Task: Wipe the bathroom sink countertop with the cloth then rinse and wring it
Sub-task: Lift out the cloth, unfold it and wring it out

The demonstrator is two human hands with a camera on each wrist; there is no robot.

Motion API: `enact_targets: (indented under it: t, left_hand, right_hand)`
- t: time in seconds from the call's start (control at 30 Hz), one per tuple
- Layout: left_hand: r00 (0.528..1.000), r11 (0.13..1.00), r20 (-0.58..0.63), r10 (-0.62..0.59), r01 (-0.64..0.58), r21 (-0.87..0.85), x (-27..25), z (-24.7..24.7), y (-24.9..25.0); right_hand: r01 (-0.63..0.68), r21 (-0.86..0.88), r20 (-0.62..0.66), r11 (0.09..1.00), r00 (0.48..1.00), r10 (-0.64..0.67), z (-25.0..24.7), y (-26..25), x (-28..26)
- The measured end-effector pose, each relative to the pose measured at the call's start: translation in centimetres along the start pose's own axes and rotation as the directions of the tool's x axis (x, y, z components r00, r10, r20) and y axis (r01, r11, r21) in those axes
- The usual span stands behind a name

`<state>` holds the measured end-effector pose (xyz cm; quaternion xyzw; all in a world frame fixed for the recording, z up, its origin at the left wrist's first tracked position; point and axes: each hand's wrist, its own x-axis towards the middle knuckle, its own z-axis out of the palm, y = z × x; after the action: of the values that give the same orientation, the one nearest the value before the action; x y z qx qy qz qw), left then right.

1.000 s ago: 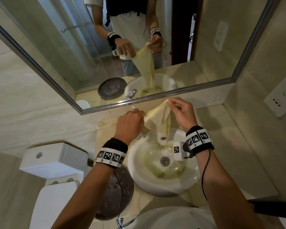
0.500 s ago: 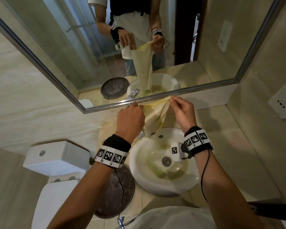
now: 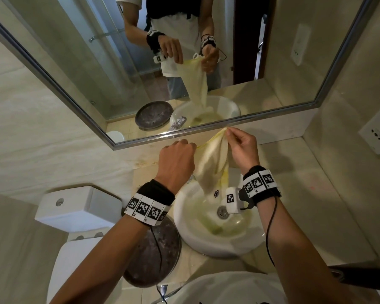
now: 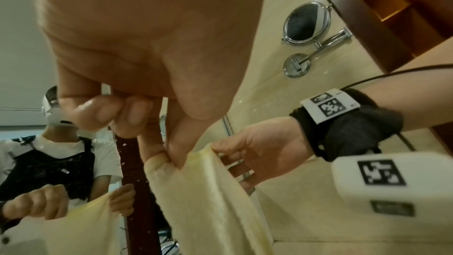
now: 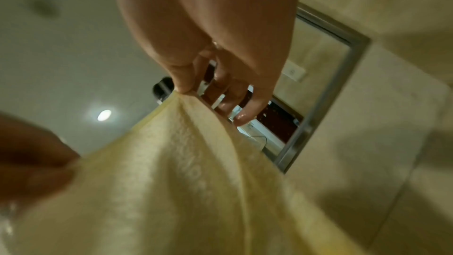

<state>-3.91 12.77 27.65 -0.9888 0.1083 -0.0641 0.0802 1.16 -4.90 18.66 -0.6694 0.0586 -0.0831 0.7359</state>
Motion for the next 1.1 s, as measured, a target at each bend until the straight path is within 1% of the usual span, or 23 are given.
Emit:
enact_targets:
  t: [0.07,0.13,0.17,0.23,0.27,0.3,0.37,0.4,0.43,0.47,0.53,0.57,0.6,0.63,0.67,0.73,0.8,0.87,0.93,0.97,1.03,1.07,1.1]
  left_hand:
    - [1.000,1.000,0.009,0.018,-0.018,0.002,-0.6,0.2,0.3]
    - [1.000,0.999,0.003,0.027,-0.027,-0.042,-1.1,0.2,0.6]
    - [1.000,0.997,0.000,0.029,-0.029,-0.066,-1.2,0.2,0.6]
    - [0.999,0.995,-0.001,0.040,-0.040,-0.092,-1.0,0.5,0.4]
    - [0.999,0.995,0.009,0.045,-0.044,-0.094,-0.9,0.7,0.3]
    - [0.999,0.994,0.020,0.050,-0.048,-0.097,-0.9,0.9,0.1]
    - [0.998,0.992,0.024,0.061,-0.058,-0.112,-0.9,1.1,0.1]
    - [0.998,0.990,0.014,0.061,-0.059,-0.127,-1.0,1.2,0.1]
    - [0.998,0.987,0.009,0.060,-0.058,-0.150,-1.0,1.4,0.0]
    - [0.998,0.983,0.029,0.053,-0.047,-0.176,-0.9,1.7,-0.2]
    - [0.990,0.981,0.140,0.029,-0.001,-0.196,-0.4,2.3,-0.5]
    - [0.980,0.983,0.198,0.028,0.009,-0.183,-0.1,2.7,-0.6]
    - [0.973,0.986,0.228,0.030,0.009,-0.167,0.1,3.0,-0.7]
    - [0.977,0.988,0.214,0.028,0.005,-0.152,0.2,3.2,-0.7]
    - [0.985,0.989,0.172,0.018,0.007,-0.148,0.1,3.2,-0.6]
    - [0.998,0.985,0.054,0.018,-0.009,-0.171,-0.4,3.2,-0.2]
    - [0.998,0.976,-0.041,0.047,-0.054,-0.212,-0.9,3.0,0.4]
    - [0.997,0.971,-0.070,0.041,-0.056,-0.232,-0.7,3.6,0.5]
    - [1.000,0.963,0.001,-0.010,0.010,-0.269,-0.2,4.5,0.3]
    - [0.998,0.956,0.061,0.006,0.012,-0.295,-0.2,5.1,0.3]
    - [0.979,0.933,0.169,0.109,-0.042,-0.356,-0.9,6.0,0.8]
    - [0.963,0.921,0.218,0.157,-0.063,-0.386,-1.5,6.4,1.1]
    - [0.953,0.910,0.251,0.170,-0.054,-0.412,-1.9,6.8,1.2]
  right_hand:
    - [-0.015,-0.035,0.039,0.999,0.999,0.016,-0.3,0.2,0.1]
    - [-0.079,0.062,0.135,0.995,0.988,0.070,-0.9,0.1,0.1]
    - [-0.092,0.086,0.161,0.992,0.984,0.077,-1.2,0.1,0.2]
    - [-0.055,-0.017,0.145,0.998,0.988,0.057,-1.6,0.0,0.3]
    - [-0.043,-0.052,0.160,0.998,0.986,0.050,-1.7,0.1,0.3]
    - [-0.050,-0.025,0.209,0.998,0.976,0.054,-1.7,0.1,0.2]
    - [-0.115,0.112,0.319,0.987,0.945,0.074,-1.8,0.2,-0.1]
    - [-0.144,0.165,0.324,0.976,0.942,0.085,-1.9,0.2,-0.1]
    - [-0.151,0.176,0.292,0.973,0.952,0.095,-2.0,0.2,0.0]
    - [-0.137,0.144,0.241,0.980,0.965,0.099,-2.0,0.3,0.2]
    - [-0.080,0.020,0.171,0.997,0.982,0.075,-1.8,0.7,0.6]
    - [-0.065,-0.025,0.175,0.998,0.982,0.068,-1.6,0.9,0.6]
    - [-0.061,-0.046,0.193,0.997,0.979,0.069,-1.5,1.1,0.6]
    - [-0.066,-0.051,0.204,0.997,0.976,0.075,-1.4,1.4,0.5]
    - [-0.072,-0.049,0.198,0.996,0.977,0.081,-1.4,1.6,0.5]
    - [-0.054,-0.083,0.133,0.995,0.989,0.065,-1.6,1.7,0.6]
    - [-0.012,-0.164,0.078,0.986,0.997,0.025,-1.8,1.9,1.0]
    - [-0.006,-0.208,0.074,0.978,0.997,0.021,-2.1,2.2,1.0]
    - [-0.092,-0.189,0.145,0.978,0.982,0.120,-2.4,2.9,0.9]
    - [-0.145,-0.171,0.213,0.975,0.960,0.180,-2.5,3.1,0.7]
    - [-0.204,-0.180,0.316,0.962,0.914,0.253,-2.7,3.4,0.4]
    - [-0.198,-0.205,0.313,0.959,0.915,0.256,-2.8,3.7,0.4]
    - [-0.183,-0.238,0.277,0.954,0.929,0.247,-2.9,4.0,0.4]
